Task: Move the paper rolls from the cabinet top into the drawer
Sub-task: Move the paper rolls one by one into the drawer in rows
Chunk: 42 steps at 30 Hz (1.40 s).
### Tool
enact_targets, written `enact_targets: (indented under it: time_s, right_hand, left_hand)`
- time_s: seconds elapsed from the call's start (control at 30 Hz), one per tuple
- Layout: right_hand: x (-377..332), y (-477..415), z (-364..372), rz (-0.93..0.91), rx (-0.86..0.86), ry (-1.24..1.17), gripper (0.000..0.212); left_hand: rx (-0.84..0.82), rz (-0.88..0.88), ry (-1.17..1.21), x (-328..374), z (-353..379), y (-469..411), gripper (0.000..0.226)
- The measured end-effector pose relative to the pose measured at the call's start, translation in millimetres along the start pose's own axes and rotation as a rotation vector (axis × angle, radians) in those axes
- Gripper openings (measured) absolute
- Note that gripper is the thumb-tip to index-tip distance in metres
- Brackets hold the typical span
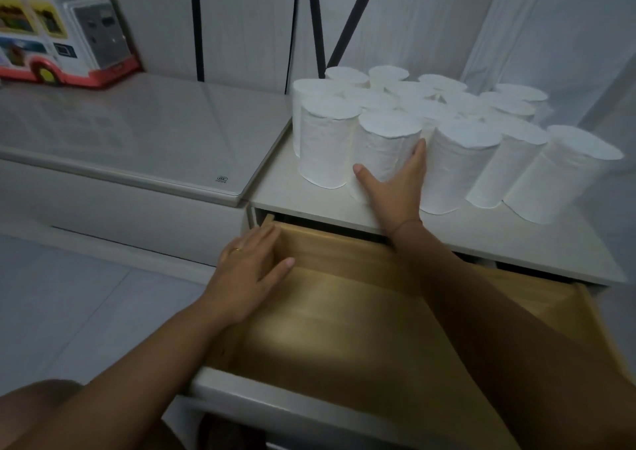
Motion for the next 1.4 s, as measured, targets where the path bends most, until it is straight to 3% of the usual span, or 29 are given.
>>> enact_targets:
  time_s: [0.13, 0.3, 0.43, 0.77, 1.1, 1.4]
  right_hand:
    - [9, -13, 9, -0.031, 0.084, -0.034, 0.119]
    - [12, -18, 11, -0.051, 0.146, -0.035, 0.112]
    - [2, 3, 7, -0.078, 0.024, -0.091, 0.108]
    - [0, 108, -11, -0.164, -0.489, -0.170, 0.106]
    - [102, 127, 11, 0.122, -0.572, -0.091, 0.108]
    - [109, 133, 8, 0.168, -0.665, -0.087, 0.118]
  left_hand:
    - [-0.018, -0.018, 0.037, -5, 3, -12, 0.080]
    - [-0.080, -0.068, 0.077, -10, 13, -16, 0.085]
    - [-0.109, -0.071, 0.063, -12, 20, -12, 0.085]
    - [-0.112, -0.099, 0.020, -10, 23, -11, 0.087]
    - [-0.122, -0.095, 0.018, -8, 22, -9, 0.087]
    - [-0.125, -0.078, 0.018, -8, 23, -8, 0.088]
Point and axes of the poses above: each hand's wrist, its own y-axis away from the middle knuckle, its own z-axis out of the palm, x = y × z, the point moved 5 cm from there along -y, towards the middle knuckle, and after that the axes turned 9 degrees about -y, right-handed, at the moved point
